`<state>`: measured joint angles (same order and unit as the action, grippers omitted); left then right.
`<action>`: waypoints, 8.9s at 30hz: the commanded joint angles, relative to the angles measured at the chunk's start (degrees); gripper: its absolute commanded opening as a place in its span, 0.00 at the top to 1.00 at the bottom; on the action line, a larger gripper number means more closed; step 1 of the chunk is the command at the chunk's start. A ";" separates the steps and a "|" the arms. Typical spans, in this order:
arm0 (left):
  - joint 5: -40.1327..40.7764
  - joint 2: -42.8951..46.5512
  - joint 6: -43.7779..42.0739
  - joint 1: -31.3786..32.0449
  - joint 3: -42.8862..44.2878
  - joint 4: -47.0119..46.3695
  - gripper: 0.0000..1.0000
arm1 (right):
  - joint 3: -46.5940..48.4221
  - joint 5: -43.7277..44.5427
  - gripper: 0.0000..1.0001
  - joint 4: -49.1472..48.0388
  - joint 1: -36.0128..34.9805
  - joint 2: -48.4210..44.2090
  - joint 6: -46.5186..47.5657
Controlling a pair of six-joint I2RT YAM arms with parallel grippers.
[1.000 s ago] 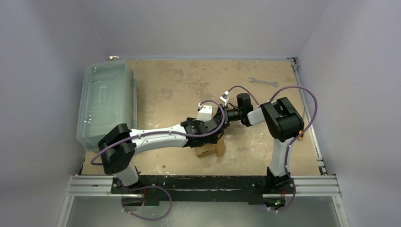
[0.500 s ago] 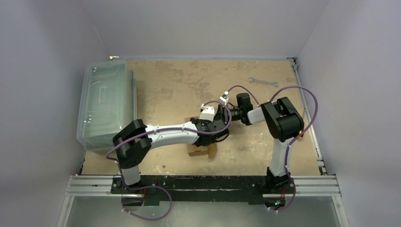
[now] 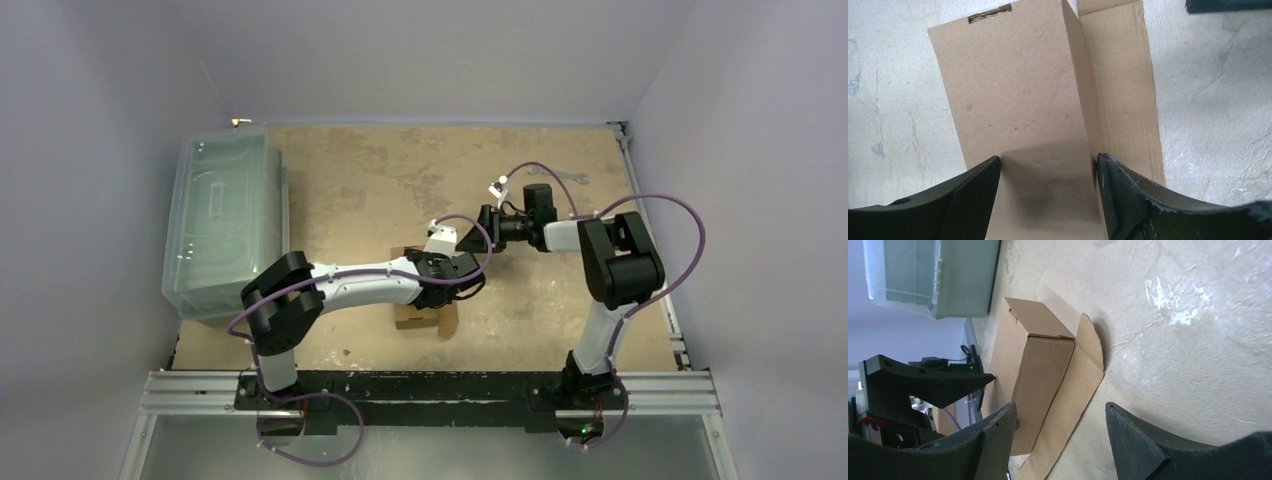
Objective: Fold the paper box
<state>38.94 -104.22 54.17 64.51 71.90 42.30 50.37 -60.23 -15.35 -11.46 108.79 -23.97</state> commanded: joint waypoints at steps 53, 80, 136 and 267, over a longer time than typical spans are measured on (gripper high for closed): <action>-22.09 22.19 -6.76 -12.12 -23.97 -29.81 0.07 | -15.71 20.89 0.25 38.84 -26.91 -36.62 115.57; -22.06 22.88 -4.17 -12.11 -27.24 -31.69 0.09 | -17.81 32.97 0.81 30.27 -39.89 -32.22 111.34; -22.41 23.17 0.32 -13.12 -31.32 -33.56 0.13 | -9.04 27.10 0.81 33.83 -36.74 -29.95 93.49; -26.73 26.43 9.20 -17.05 -40.43 -43.67 0.16 | 4.14 17.93 1.00 38.08 -32.52 -20.38 65.50</action>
<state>12.12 -77.45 62.57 47.94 32.42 -1.10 51.53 -37.78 23.59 -43.90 88.92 41.93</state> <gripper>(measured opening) 0.845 0.004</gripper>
